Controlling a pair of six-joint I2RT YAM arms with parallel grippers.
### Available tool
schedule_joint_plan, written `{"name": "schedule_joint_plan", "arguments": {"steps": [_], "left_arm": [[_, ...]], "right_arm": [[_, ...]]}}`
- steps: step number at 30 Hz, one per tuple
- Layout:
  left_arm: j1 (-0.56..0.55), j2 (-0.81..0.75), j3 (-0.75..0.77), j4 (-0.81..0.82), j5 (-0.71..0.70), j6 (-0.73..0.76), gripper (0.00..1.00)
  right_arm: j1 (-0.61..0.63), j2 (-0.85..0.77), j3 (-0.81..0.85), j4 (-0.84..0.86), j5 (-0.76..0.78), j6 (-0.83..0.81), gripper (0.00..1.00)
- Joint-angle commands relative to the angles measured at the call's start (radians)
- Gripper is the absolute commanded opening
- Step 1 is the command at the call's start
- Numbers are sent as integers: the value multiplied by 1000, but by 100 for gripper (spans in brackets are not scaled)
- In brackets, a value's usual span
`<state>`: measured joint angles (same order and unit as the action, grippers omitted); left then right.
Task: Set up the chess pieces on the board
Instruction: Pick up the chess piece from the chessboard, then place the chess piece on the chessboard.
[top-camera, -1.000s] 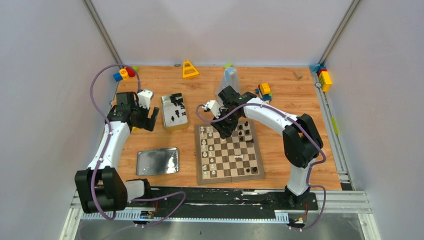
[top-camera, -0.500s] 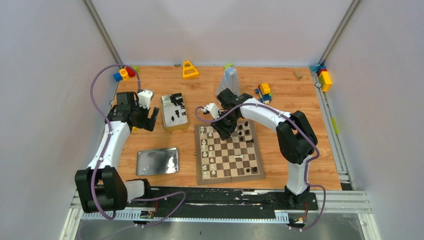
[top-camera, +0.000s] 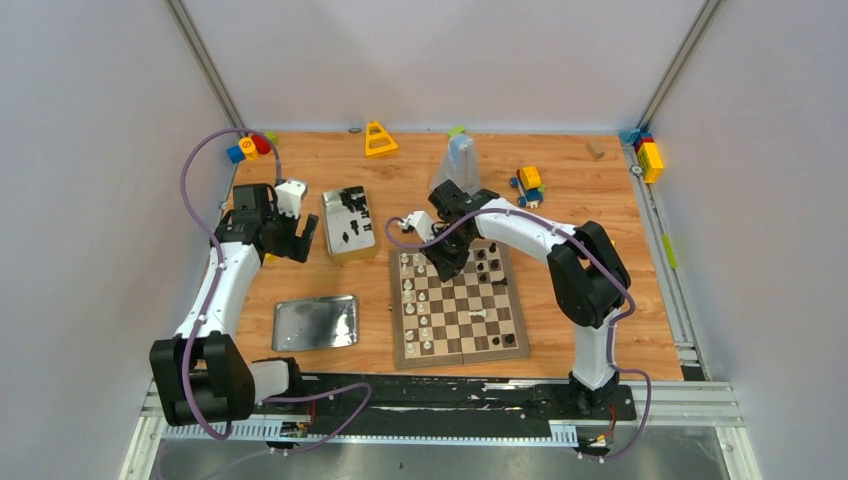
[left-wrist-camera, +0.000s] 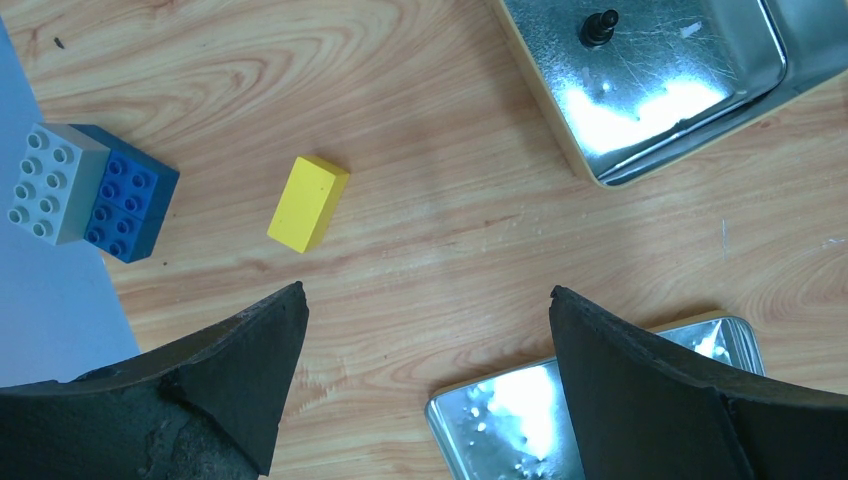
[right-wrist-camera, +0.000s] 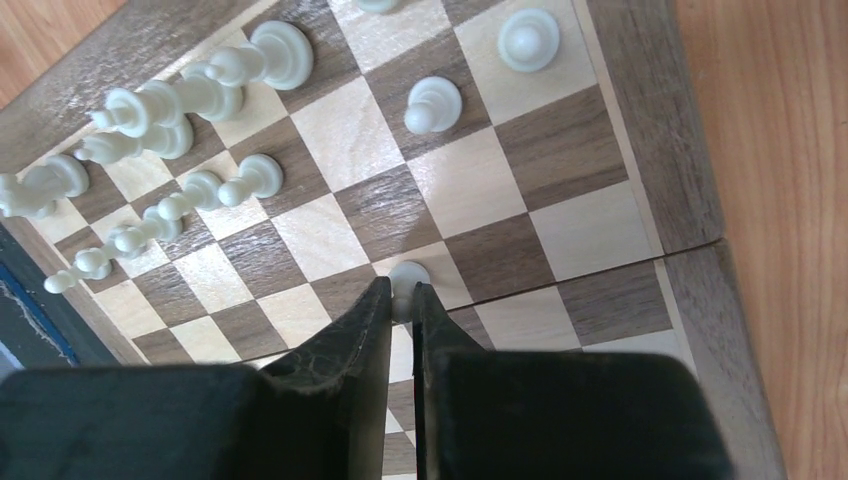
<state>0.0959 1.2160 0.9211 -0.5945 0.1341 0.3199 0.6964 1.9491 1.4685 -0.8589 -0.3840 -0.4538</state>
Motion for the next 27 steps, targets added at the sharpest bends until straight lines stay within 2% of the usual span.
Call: {"name": "schedule_joint_plan", "arguments": {"steps": [1, 27], "left_arm": [[10, 2, 13, 12, 17, 5, 98], [11, -2, 10, 13, 15, 5, 98]], "right_arm": [[30, -20, 61, -12, -46, 3, 7], [120, 103, 203, -39, 4, 3, 7]]}}
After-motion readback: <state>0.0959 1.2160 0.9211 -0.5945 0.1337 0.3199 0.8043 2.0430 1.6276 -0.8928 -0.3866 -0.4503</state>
